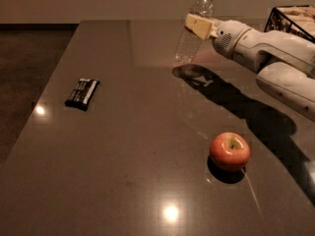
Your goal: Place water bottle upright
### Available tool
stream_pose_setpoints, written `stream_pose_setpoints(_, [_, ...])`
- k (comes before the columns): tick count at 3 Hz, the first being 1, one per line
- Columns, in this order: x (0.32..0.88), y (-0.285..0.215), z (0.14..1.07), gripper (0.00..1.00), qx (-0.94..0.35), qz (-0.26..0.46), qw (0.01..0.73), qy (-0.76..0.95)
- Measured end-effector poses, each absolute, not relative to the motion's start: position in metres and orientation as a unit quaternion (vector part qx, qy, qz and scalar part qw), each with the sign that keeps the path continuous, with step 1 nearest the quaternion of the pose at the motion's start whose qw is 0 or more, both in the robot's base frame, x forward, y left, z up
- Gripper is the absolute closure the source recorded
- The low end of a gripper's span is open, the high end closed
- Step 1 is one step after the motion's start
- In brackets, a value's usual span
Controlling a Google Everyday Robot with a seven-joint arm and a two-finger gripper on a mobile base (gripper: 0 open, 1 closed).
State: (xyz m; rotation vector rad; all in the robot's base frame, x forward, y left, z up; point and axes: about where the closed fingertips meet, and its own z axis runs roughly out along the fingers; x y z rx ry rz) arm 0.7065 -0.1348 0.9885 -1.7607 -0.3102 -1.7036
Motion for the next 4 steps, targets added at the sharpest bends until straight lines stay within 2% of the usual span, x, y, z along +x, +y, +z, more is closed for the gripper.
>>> stream_pose_setpoints(4, [0.692, -0.128, 0.983, 1.00, -0.670, -0.627, 0.340, -0.204])
